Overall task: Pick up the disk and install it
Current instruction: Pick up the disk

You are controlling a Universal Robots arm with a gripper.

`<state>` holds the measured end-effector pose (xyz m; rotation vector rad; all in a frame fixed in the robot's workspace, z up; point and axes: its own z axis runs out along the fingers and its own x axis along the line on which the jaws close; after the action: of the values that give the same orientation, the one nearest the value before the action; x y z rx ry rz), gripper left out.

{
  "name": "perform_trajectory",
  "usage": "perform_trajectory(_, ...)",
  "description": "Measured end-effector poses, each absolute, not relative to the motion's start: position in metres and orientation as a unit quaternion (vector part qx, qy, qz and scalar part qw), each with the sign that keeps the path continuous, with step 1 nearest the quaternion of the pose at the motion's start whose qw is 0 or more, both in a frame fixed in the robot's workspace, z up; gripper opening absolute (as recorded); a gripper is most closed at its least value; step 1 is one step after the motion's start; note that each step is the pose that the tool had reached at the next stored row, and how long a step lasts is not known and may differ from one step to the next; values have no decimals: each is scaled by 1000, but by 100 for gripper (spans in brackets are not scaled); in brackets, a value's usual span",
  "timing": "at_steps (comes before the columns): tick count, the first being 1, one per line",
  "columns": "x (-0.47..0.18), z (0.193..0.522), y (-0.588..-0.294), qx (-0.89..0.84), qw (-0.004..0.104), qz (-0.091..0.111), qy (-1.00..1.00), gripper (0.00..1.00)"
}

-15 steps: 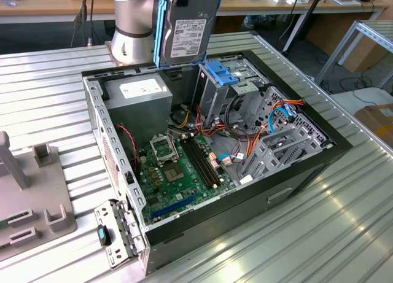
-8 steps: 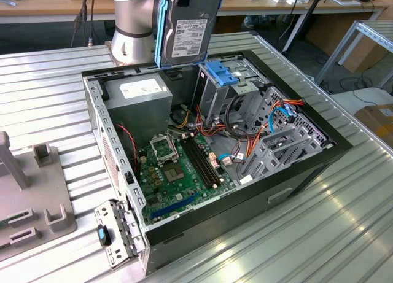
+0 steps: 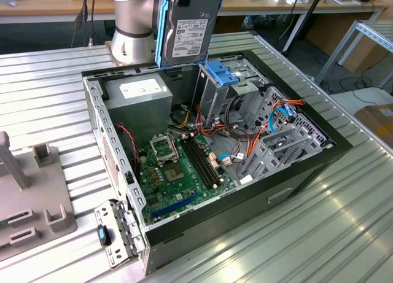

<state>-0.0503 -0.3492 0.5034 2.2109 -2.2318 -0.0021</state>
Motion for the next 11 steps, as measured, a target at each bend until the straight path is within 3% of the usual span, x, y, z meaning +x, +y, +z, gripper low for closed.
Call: perform_trajectory(11,-47,503,-354,704,0,-1,-710,37)
